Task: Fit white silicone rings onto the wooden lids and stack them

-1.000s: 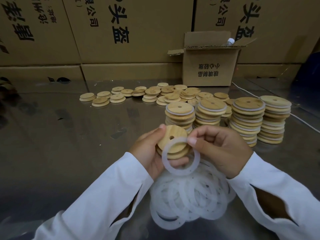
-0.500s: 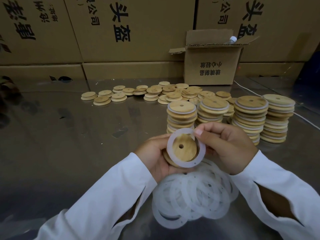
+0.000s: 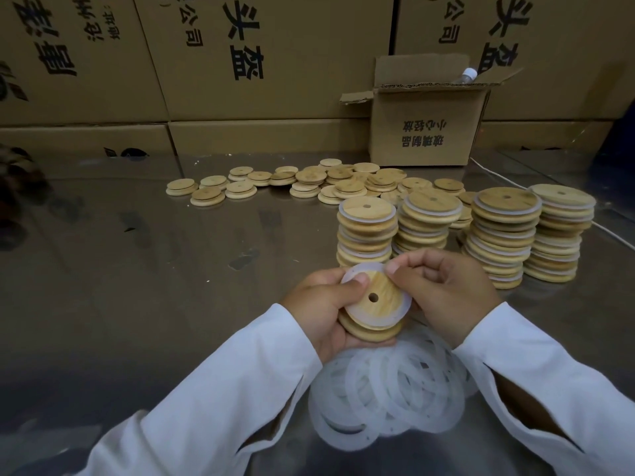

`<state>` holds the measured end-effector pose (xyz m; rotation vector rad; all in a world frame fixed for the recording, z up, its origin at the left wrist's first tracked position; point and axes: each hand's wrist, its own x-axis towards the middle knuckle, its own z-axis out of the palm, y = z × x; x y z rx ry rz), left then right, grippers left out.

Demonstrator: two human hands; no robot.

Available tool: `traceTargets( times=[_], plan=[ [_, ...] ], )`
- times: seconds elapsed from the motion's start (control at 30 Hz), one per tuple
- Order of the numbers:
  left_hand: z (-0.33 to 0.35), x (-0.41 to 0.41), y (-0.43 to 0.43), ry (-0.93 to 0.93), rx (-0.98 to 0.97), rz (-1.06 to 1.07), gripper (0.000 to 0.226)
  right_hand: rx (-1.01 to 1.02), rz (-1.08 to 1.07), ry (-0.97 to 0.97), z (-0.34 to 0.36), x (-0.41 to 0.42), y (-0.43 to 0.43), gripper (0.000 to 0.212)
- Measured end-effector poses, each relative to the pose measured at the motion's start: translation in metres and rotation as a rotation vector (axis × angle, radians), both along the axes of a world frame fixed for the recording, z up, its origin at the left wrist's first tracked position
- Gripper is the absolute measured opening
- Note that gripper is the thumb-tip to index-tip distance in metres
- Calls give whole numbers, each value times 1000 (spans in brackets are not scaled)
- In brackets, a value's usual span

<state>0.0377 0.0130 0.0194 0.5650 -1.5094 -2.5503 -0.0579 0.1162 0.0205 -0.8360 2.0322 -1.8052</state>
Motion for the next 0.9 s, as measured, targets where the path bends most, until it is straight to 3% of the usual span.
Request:
traceTargets(
  times=[0.17,0.27,0.4,0.6,0.9],
  plan=[
    [3,3,1,43,-53,6,30,-29,-11,68,2,0,2,10],
    [-2,2,4,110,-216,56,23,-72,4,89,3,0,2,11],
    [-4,2,4,205,-436,171,46,-140,2,106,5,1,2,15],
    [-7,0,-1,274,-411,194,33,-137,25,170,4,1,2,15],
    [-9,-2,2,275,-404,151,35,-169,21,179,4,1,5,17]
  ],
)
